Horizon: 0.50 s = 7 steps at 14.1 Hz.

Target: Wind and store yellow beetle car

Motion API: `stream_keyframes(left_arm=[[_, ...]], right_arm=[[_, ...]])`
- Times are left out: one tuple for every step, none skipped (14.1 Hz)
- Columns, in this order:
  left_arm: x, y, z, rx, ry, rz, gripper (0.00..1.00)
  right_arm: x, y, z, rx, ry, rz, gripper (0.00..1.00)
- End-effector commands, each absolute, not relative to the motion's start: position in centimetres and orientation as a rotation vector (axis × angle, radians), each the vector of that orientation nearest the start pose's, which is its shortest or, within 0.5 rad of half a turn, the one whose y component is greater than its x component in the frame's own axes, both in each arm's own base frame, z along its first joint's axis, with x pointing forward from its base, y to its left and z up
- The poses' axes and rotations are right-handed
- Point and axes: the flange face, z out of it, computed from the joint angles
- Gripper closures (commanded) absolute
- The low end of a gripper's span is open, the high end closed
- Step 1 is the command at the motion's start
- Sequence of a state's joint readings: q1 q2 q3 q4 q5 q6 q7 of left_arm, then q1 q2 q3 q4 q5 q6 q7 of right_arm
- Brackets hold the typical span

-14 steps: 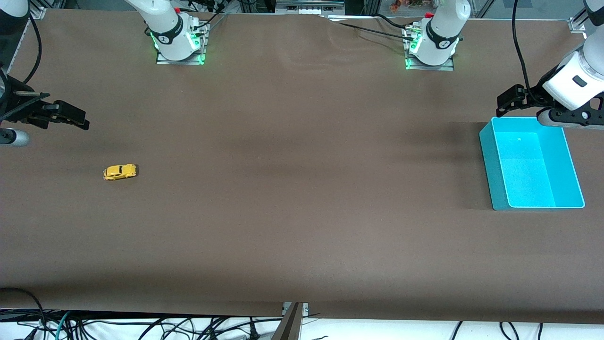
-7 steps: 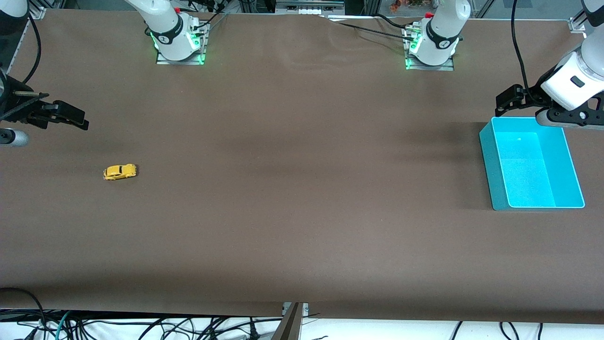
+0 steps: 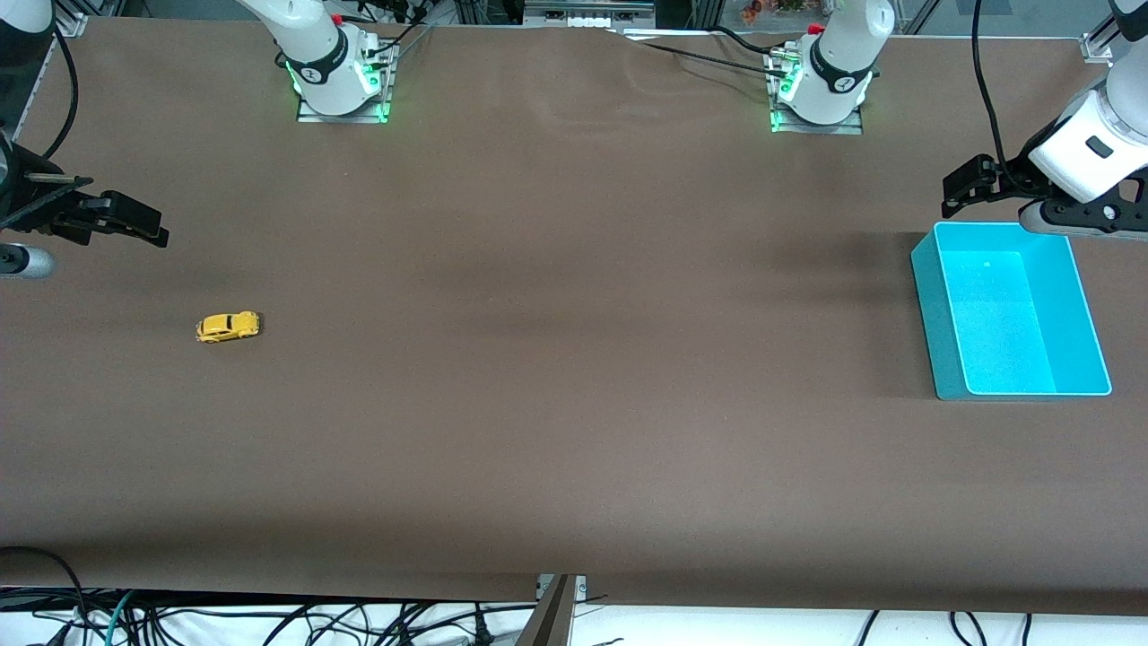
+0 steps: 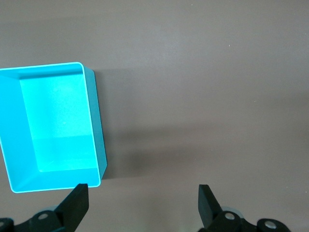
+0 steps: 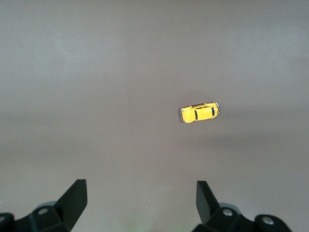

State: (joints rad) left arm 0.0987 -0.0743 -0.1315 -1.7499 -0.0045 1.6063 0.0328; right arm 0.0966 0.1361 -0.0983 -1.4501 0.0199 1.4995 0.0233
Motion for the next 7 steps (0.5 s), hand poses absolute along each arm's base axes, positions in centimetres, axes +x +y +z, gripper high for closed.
stream_keyframes(left_arm=[[52.4,-1.9,58.9,-3.12,0.128,0.102,0.0],[52.5,-1.9,58.8,-3.125,0.123,0.105,0.0],[52.5,-2.0,58.9,-3.124,0.126,0.1,0.0],[52.5,-1.9,58.9,-3.123,0.126,0.1,0.0],[52.4,-1.6,58.8,-3.124,0.116,0.107,0.0],[52.4,-1.2,58.7,-3.125,0.104,0.114,0.0],[52.5,-0.6,58.4,-3.126,0.09,0.121,0.0]], right_arm=[[59.0,0.4,60.3,-3.148,0.023,0.122,0.0],[59.1,0.3,60.2,-3.148,0.023,0.125,0.0],[59.0,0.2,60.4,-3.148,0.026,0.117,0.0],[59.0,0.2,60.4,-3.148,0.028,0.12,0.0],[59.0,0.2,60.4,-3.148,0.026,0.117,0.0],[59.0,0.2,60.4,-3.147,0.028,0.117,0.0],[59.1,0.3,60.3,-3.146,0.023,0.122,0.0]])
